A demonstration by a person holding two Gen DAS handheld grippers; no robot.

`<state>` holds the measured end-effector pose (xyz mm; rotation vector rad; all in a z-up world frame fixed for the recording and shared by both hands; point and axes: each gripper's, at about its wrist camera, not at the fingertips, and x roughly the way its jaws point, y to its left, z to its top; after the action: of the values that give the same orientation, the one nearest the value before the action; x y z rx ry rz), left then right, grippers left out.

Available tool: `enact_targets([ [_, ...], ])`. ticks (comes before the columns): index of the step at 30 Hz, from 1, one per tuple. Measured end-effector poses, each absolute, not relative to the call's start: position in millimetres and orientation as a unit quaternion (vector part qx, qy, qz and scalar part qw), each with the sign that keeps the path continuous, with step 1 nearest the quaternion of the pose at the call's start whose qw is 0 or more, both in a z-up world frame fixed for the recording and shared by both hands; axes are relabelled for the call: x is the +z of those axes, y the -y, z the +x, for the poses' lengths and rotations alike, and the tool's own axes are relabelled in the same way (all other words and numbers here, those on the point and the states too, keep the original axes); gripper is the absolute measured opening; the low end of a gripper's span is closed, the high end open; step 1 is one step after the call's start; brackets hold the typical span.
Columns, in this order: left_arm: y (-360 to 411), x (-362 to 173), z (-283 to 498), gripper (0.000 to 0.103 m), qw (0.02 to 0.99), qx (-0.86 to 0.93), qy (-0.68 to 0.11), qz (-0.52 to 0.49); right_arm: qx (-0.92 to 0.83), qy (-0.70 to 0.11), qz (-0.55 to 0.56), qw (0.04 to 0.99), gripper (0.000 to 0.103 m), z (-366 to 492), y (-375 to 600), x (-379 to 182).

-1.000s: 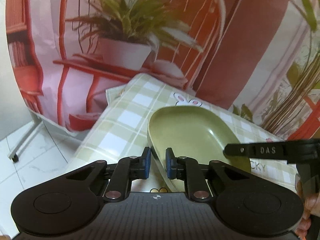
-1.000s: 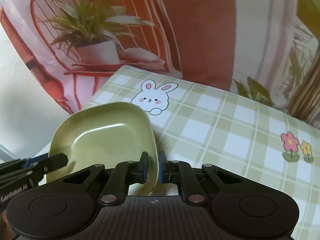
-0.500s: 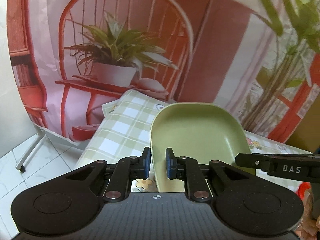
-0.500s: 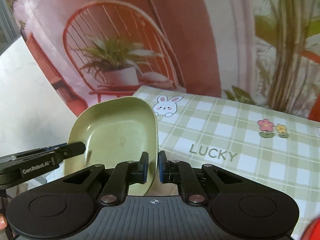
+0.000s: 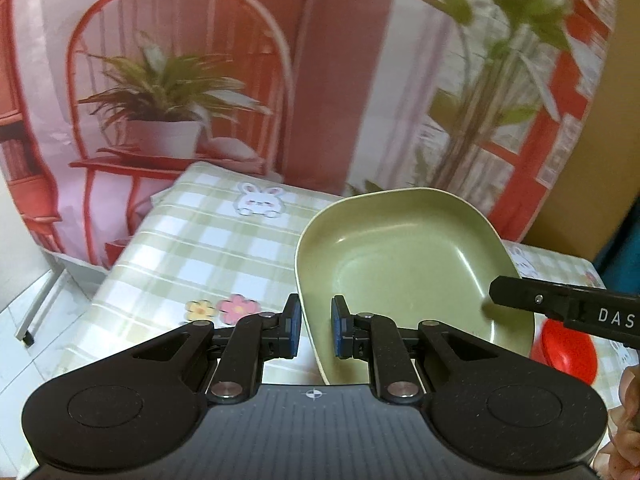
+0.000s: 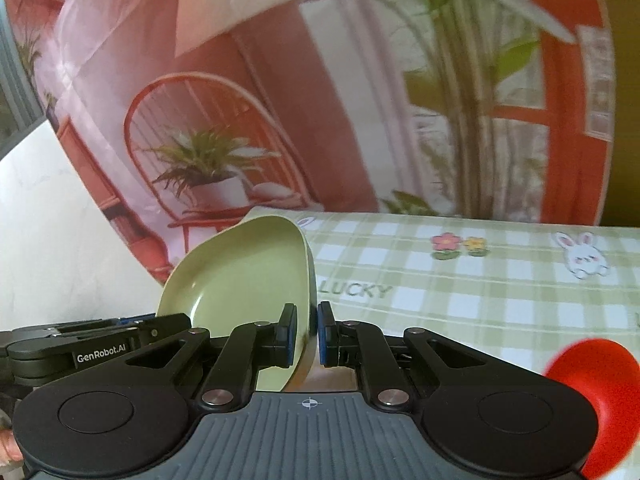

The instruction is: Organize plates and bowls

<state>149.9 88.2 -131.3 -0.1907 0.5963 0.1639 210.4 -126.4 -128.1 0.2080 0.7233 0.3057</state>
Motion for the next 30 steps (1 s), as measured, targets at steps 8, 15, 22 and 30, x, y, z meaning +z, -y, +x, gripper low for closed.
enact_targets([
  [8, -39.7, -135.8, 151.2, 0.017, 0.951, 0.047, -0.299, -0.068, 0.12, -0.331, 0.135, 0.926, 0.01, 177.5, 179.4, -133.2],
  [15, -9.1, -145.1, 158.5, 0.017, 0.95, 0.019, -0.307, -0.052, 0.096, -0.318, 0.159, 0.93, 0.01, 154.6, 215.5, -147.1],
  [22, 16.6, -158.5, 165.9, 0.017, 0.947, -0.002, -0.319, -0.04, 0.075, -0.312, 0.17, 0.932, 0.011, 138.7, 241.6, -160.9],
  [30, 31.7, -171.7, 170.6, 0.017, 0.943, -0.015, -0.331, -0.034, 0.066, -0.297, 0.169, 0.937, 0.011, 124.4, 253.3, -165.0],
])
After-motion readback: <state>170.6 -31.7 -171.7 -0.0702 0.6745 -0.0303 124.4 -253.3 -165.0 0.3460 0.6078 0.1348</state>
